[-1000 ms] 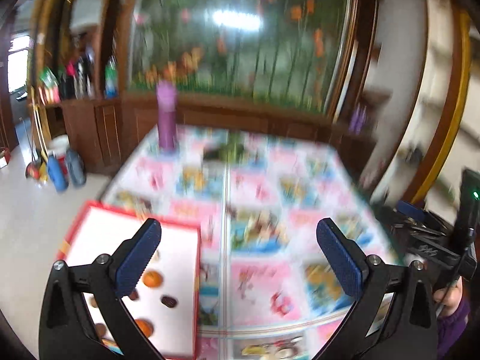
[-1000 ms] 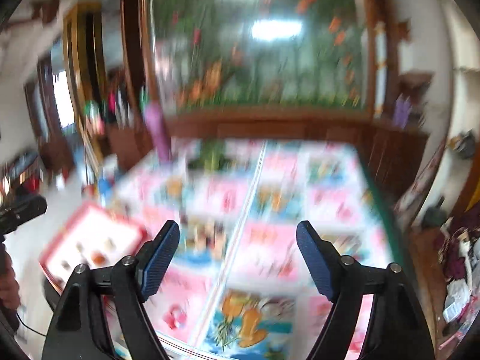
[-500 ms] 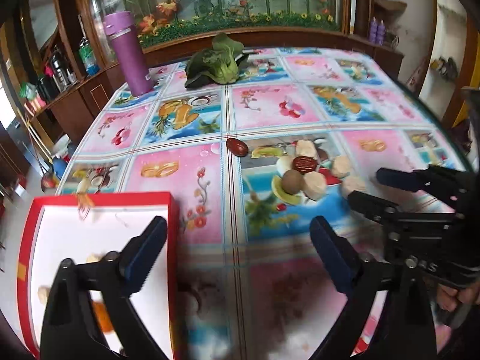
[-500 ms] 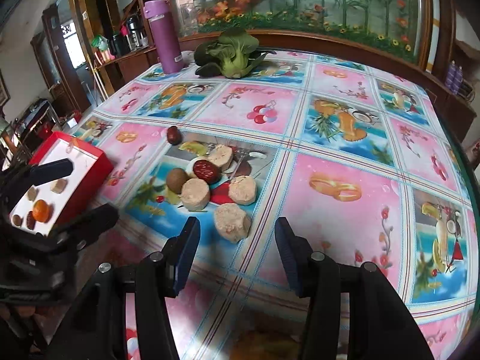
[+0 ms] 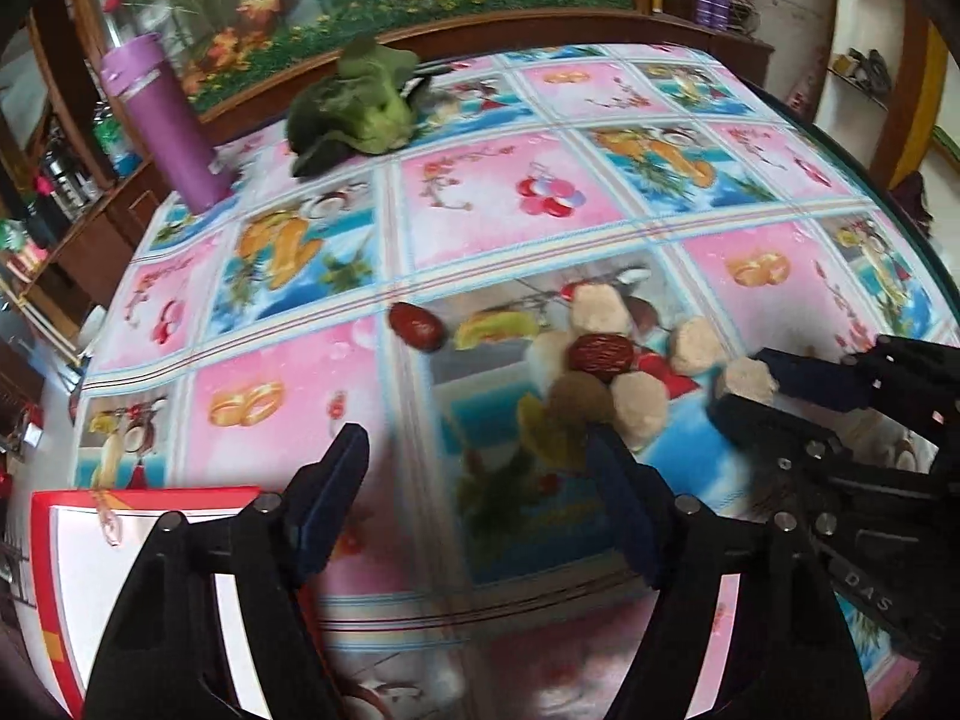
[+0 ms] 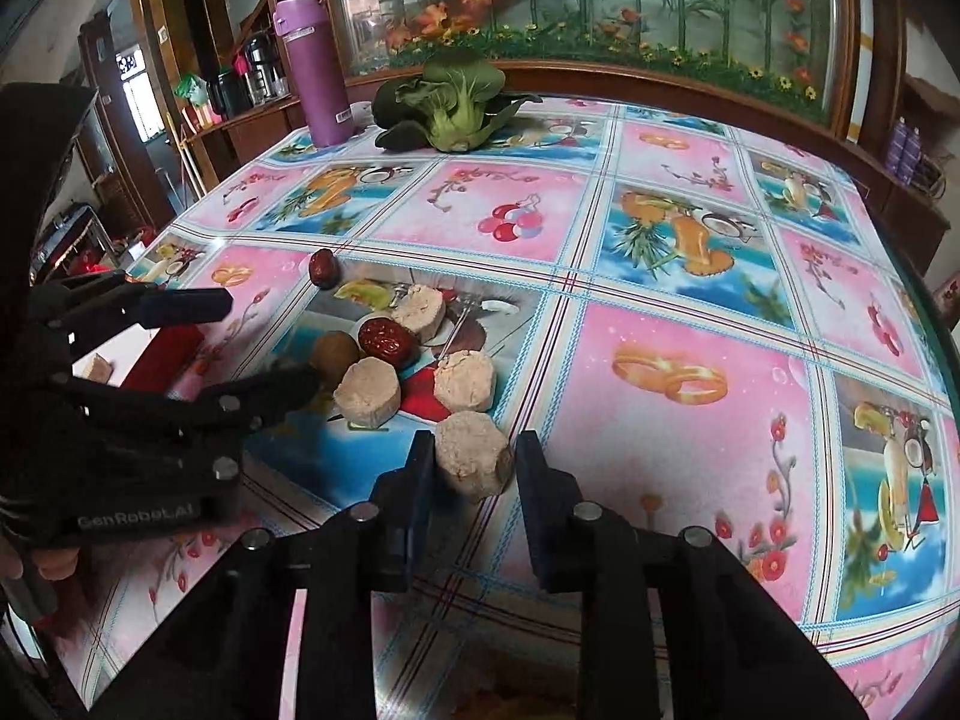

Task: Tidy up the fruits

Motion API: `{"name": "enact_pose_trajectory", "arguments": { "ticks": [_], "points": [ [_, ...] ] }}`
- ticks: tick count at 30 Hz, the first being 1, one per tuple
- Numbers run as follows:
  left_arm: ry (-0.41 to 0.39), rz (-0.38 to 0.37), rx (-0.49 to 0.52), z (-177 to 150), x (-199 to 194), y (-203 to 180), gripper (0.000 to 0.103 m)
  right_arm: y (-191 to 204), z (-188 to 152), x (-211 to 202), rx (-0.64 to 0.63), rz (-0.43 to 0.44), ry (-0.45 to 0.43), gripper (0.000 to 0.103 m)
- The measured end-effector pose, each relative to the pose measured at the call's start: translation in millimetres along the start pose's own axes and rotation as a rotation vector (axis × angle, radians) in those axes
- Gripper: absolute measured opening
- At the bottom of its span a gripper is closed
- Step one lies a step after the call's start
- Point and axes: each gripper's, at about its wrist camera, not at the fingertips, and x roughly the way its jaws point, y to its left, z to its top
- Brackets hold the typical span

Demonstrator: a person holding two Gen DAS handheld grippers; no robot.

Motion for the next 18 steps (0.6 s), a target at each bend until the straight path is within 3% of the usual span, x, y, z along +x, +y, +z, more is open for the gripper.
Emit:
{"name": "enact_pose_trajectory", "arguments": {
  "ticks": [9,13,18],
  "points": [
    [0.019,-0.059,0.026,12.0,11.6,-10.4,0.074,-0.8,-0.5,-0.5,-0.001,0.005,0.001,0.026],
    [0.038,-0.101,0.021,17.1,21.3,-10.8,0.065,-1.5,-0.6,-0.7,-0.002,0.006,0.001,0.026],
    [0.037,-0.149,-0.01,23.3,26.5,-11.8,0.062,-1.6,-0.6,-0.6,-0.003,0.006,0.001,0.026]
  ]
}}
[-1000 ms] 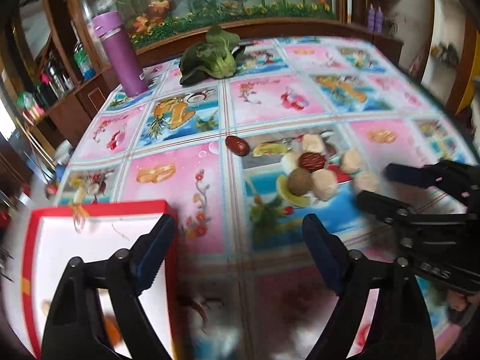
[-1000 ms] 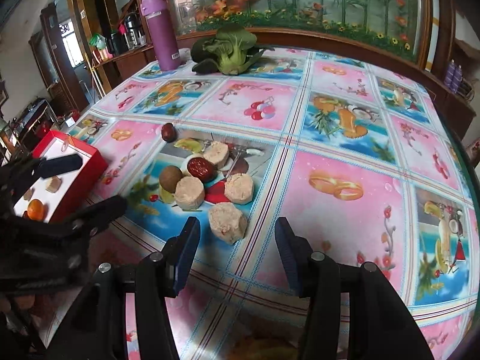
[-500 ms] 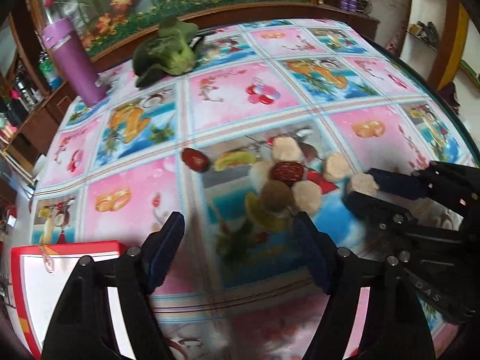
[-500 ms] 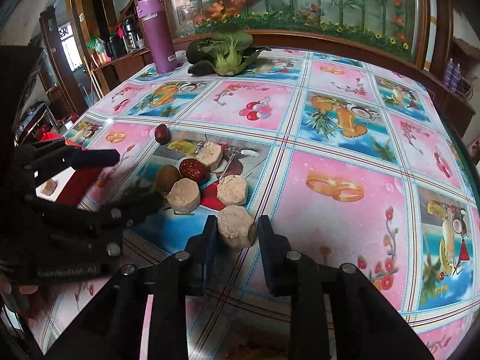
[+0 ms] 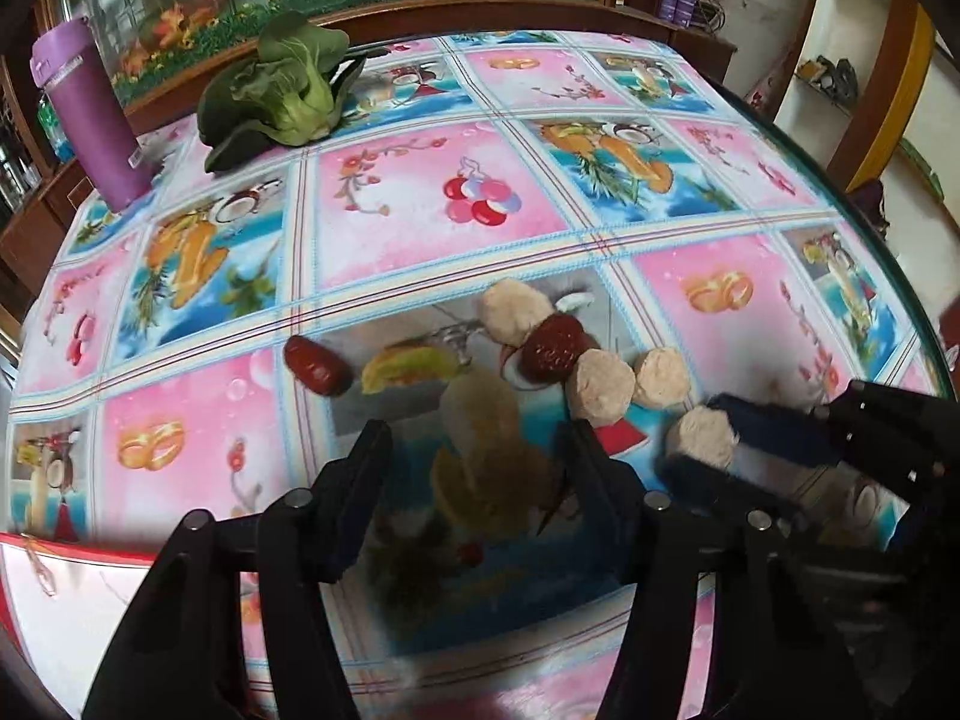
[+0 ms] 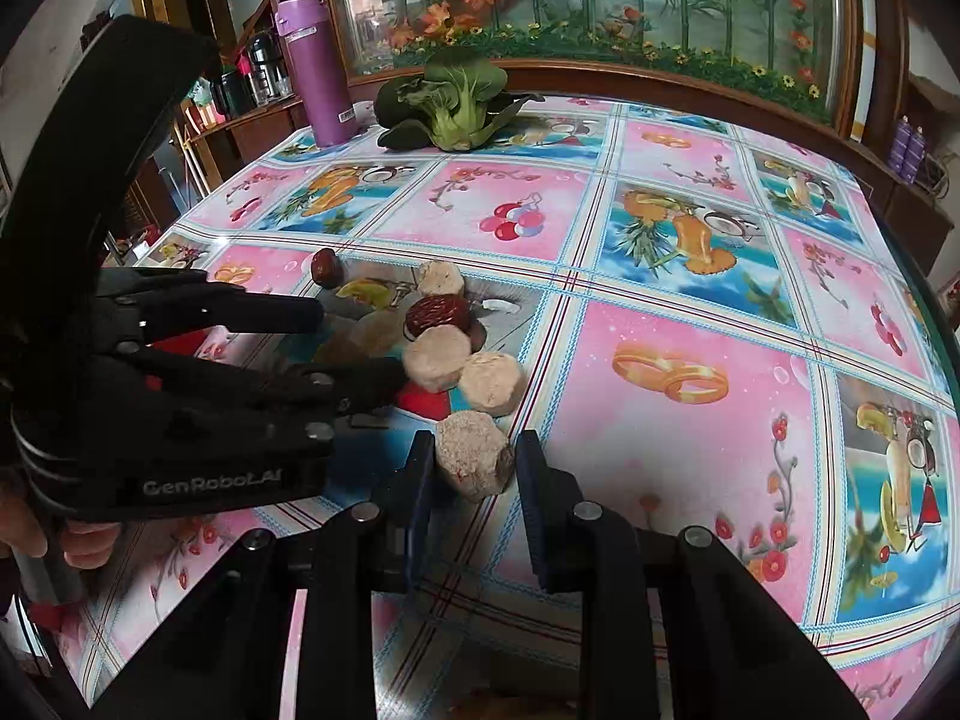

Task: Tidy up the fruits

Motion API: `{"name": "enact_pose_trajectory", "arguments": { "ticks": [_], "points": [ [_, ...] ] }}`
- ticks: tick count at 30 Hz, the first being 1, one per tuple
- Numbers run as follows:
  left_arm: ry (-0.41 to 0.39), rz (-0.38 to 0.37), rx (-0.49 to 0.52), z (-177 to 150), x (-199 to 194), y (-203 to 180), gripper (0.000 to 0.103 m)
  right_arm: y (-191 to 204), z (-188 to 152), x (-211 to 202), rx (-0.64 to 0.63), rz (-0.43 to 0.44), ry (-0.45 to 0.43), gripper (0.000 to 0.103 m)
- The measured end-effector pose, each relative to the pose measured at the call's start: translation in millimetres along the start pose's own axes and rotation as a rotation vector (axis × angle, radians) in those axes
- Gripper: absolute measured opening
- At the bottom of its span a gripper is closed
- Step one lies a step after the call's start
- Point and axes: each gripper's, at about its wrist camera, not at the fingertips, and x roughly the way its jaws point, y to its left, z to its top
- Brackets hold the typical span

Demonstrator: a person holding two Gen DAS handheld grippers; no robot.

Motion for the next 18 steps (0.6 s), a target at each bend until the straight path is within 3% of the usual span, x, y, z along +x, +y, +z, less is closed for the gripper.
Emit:
{"name": "enact_pose_trajectory", "arguments": {
  "ticks": [4,7,12,18],
  "points": [
    [-0.007,-0.004,0.008,-0.8,-1.9,-3.1,0.053,0.0,-0.1,0.0,0.002,0.003,0.0,0.026],
    [-0.016,-0.009,0.009,-1.7,-3.7,-3.7,0.038,0.0,0.2,0.3,0.005,0.005,-0.002,0.026],
    [-0.024,-0.021,0.006,-4.7,-6.1,-2.9,0.024,-1.1,0.1,0.0,0.009,0.012,-0.003,0.025],
    [-0.021,-0.044,-0.017,-11.9,-11.3,-0.8,0.024,-2.3,0.4,-3.3,0.026,0.017,-0.009,0.026]
  ]
}}
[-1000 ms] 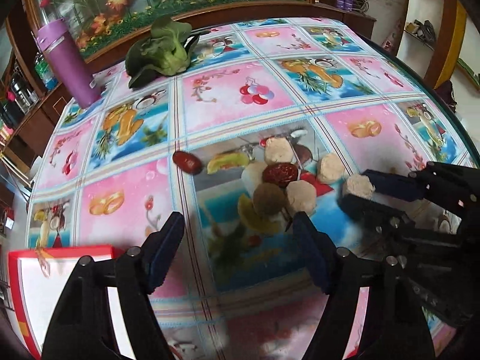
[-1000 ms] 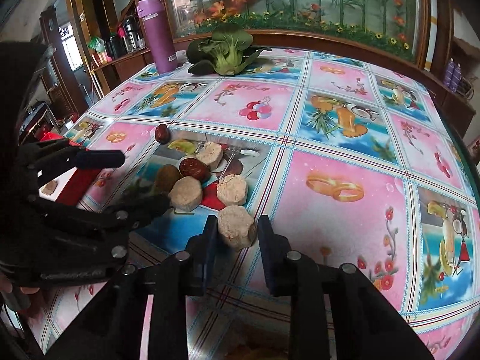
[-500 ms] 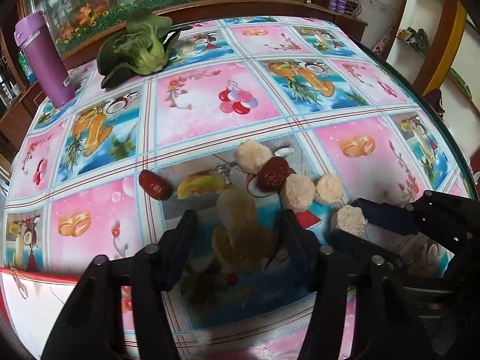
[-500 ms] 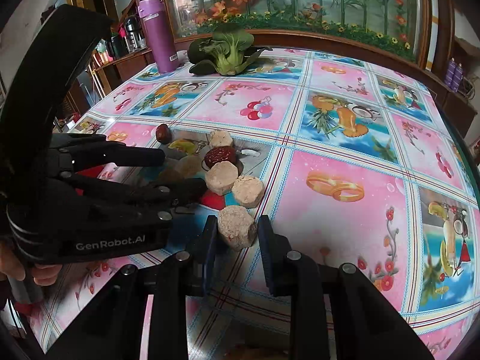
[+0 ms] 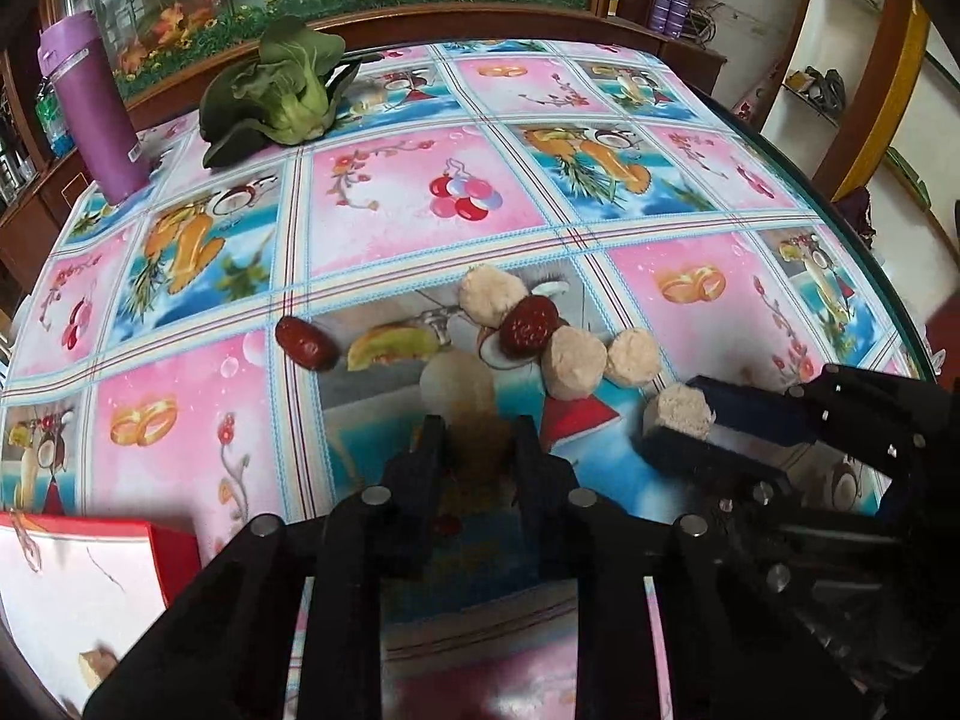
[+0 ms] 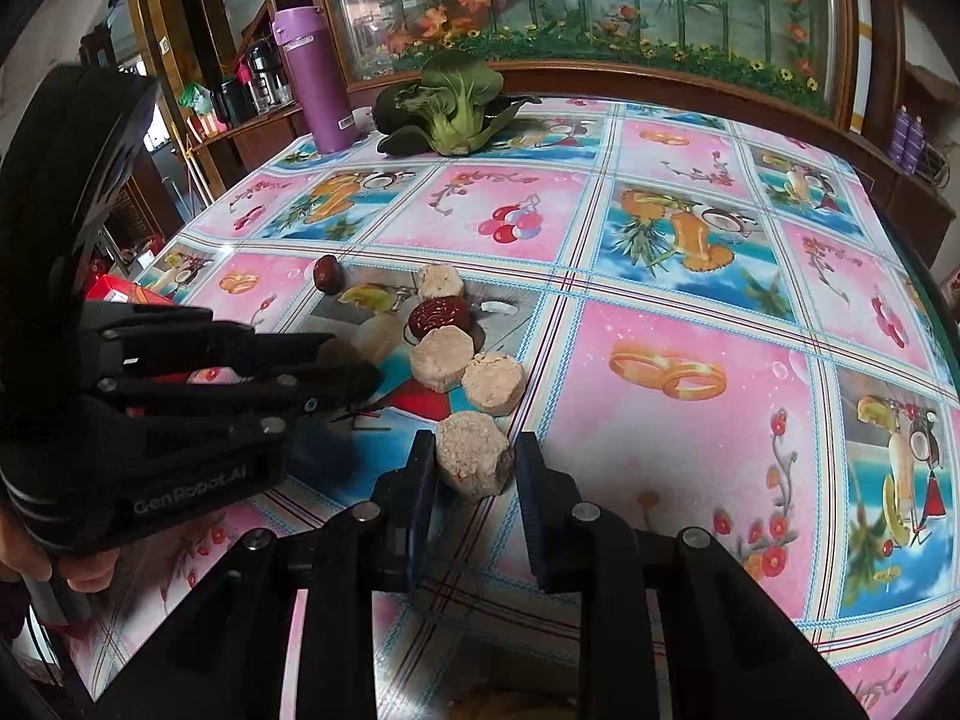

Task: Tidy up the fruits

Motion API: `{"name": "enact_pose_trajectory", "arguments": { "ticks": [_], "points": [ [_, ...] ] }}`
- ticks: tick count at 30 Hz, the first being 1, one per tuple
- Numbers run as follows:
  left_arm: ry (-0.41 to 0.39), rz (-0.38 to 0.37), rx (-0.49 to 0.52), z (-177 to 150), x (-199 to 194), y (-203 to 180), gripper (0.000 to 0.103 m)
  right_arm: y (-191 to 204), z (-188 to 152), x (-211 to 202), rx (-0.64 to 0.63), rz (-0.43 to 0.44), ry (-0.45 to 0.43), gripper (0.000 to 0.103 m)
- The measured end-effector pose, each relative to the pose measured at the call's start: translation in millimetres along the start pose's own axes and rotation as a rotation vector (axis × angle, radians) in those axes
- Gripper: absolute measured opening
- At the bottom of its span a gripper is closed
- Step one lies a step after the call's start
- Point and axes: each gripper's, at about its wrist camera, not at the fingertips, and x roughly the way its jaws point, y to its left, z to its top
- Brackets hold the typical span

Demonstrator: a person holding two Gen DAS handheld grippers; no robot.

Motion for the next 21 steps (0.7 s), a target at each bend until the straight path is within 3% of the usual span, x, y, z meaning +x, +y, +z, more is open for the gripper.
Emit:
{"name": "enact_pose_trajectory", "arguments": {
  "ticks": [5,13,17,21],
  "points": [
    [-0.016,-0.019,-0.024,-10.5,-13.8,0.8,0.024,-1.7,-0.3,-2.8,0.016,0.009,-0.01,0.025],
    [-0.089,-0.022,-0.115,-44.8,-69.0,12.4,0.024,-5.3,-0.9,-7.6,0.049,0.027,-0.026,0.025],
    [-0.139,0.015,-0.173,-69.3,-108.8,23.6,0.024,-1.9,0.0,-12.4,0.077,0.048,-0.033,0.025],
    [-0.178,0.095,-0.214,-96.2,-143.7,40.0,0.024,33.2,3.8,-26.4,0.056,0.112,-0.068,0.025]
  ]
}}
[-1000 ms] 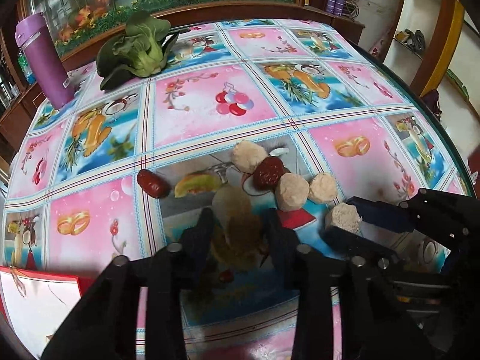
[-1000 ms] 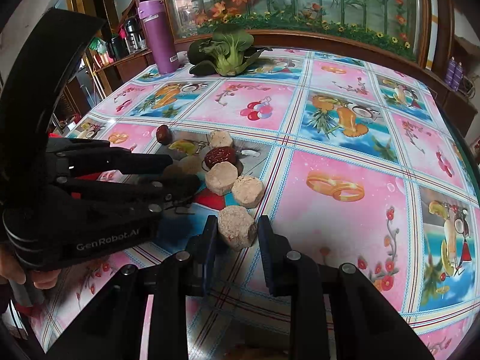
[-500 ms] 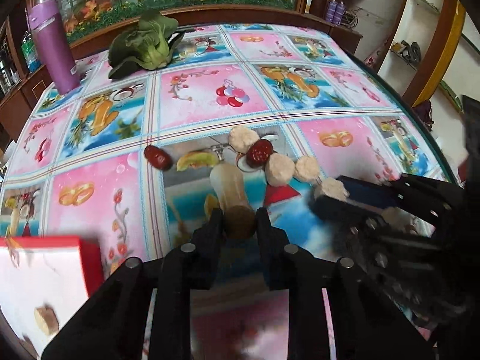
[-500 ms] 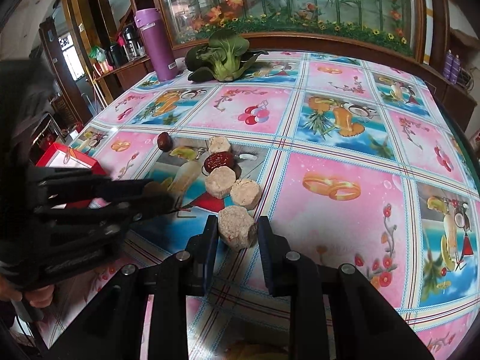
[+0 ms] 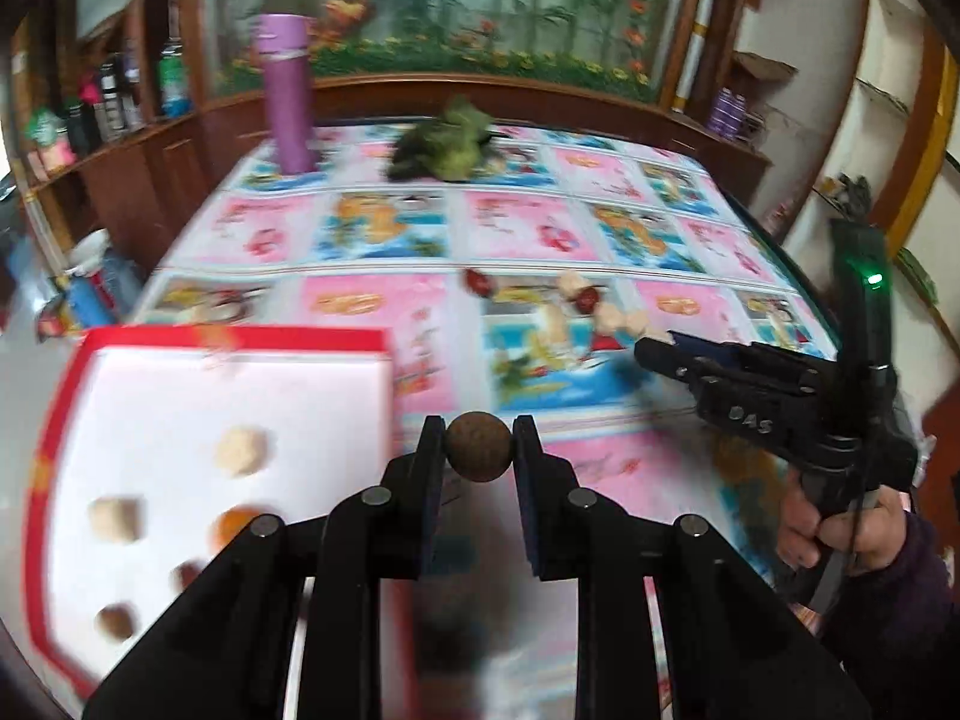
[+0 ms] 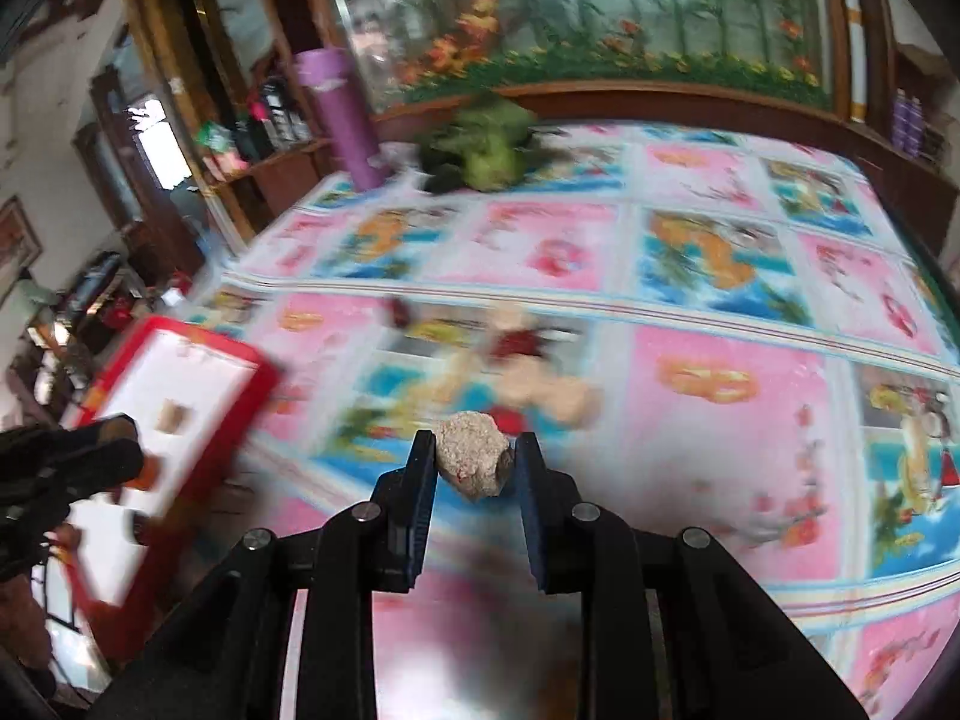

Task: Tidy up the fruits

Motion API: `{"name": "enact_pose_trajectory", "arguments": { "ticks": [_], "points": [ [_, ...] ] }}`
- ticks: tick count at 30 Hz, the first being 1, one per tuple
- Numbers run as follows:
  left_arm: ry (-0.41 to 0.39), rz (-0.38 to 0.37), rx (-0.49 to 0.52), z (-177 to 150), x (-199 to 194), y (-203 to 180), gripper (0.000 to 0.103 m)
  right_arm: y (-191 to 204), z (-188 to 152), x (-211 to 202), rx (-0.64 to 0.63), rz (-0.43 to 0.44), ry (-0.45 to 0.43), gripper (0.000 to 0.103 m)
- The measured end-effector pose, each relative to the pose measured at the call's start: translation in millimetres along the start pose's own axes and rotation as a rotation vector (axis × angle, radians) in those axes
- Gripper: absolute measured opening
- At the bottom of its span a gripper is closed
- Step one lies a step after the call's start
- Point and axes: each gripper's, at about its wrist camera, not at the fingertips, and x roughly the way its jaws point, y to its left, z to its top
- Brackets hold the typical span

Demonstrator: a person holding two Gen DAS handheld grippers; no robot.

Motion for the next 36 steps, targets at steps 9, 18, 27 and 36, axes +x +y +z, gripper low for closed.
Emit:
{"name": "enact_pose_trajectory", "arguments": {
  "ticks": [9,18,27,36],
  "points": [
    [-0.035,0.192,-0.111,-36.9,-40.6,75.3,0.024,115.0,4.2,10.8,-0.059,0.228,-0.016,0.025],
    [-0.018,0.272,-0.23,-64.3,-45.6,140.2,0.024,201.3,-24.5,33.9,-0.195,0.288,0.099,0.025],
    [-0.005,0.316,-0.301,-82.2,-50.2,178.1,0.024,234.6,-45.7,48.4,-0.284,0.279,0.161,0.025],
    [0.058,0.31,-0.33,-97.5,-39.6,187.4,0.025,249.1,-65.0,50.1,-0.341,0.25,0.2,0.026]
  ]
}}
